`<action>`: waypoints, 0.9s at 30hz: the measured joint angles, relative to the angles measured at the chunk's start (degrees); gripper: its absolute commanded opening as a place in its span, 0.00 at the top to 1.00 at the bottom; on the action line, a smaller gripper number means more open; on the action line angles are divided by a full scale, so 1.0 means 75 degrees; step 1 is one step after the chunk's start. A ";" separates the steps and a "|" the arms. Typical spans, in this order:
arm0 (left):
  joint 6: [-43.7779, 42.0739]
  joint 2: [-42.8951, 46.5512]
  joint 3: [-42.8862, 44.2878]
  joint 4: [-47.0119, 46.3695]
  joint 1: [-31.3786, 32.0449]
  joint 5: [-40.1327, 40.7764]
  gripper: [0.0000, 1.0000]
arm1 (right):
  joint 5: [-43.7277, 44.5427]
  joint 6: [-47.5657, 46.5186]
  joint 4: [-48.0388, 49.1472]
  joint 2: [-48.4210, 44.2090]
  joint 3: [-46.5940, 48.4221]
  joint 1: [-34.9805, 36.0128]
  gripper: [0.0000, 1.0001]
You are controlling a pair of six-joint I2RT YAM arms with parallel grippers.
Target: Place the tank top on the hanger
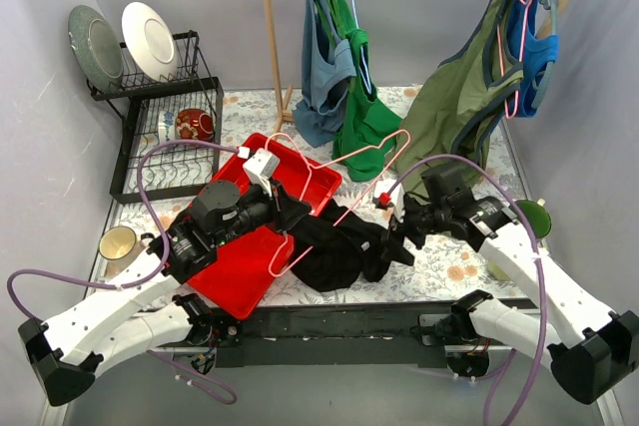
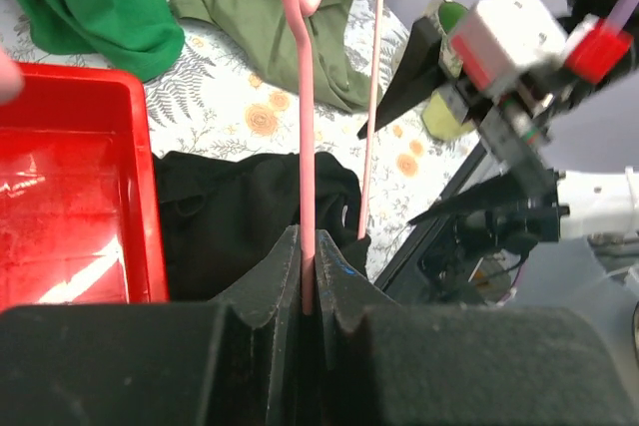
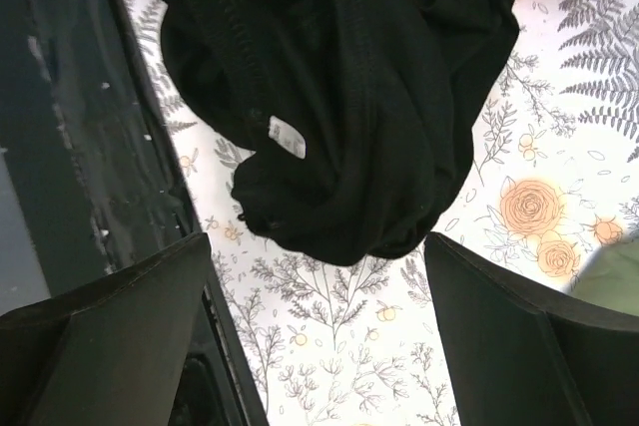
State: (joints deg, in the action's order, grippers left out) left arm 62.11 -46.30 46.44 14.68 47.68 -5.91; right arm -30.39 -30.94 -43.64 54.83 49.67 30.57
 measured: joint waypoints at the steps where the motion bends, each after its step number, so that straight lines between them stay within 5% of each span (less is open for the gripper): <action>1: 0.0125 -0.0038 0.0000 -0.0032 0.0000 0.0070 1.00 | 0.0265 0.0117 0.0163 0.0050 -0.0122 0.0248 0.04; 10: 0.0848 -0.0058 0.0000 -0.0076 0.0000 0.0490 1.00 | 0.2017 0.0988 0.1856 0.1096 -0.0455 0.0988 0.04; 22: 0.0892 0.0644 -0.0003 0.0195 0.0000 0.1008 1.00 | 0.4503 0.1364 0.2358 0.0994 -0.0883 0.0930 0.11; 25: 0.0761 0.0836 -0.0009 0.0323 0.0000 0.1011 1.00 | 0.4881 0.1361 0.2413 0.0825 -0.0889 0.0667 0.29; 27: 0.0635 0.0959 -0.0026 0.0414 0.0000 0.0965 1.00 | 0.4975 0.1393 0.2457 0.0705 -0.0889 0.0425 0.56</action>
State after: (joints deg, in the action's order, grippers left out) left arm 66.87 -39.11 46.24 17.78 47.68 1.32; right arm 6.92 -20.49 -25.21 60.12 43.00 33.76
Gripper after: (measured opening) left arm 0.052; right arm 0.741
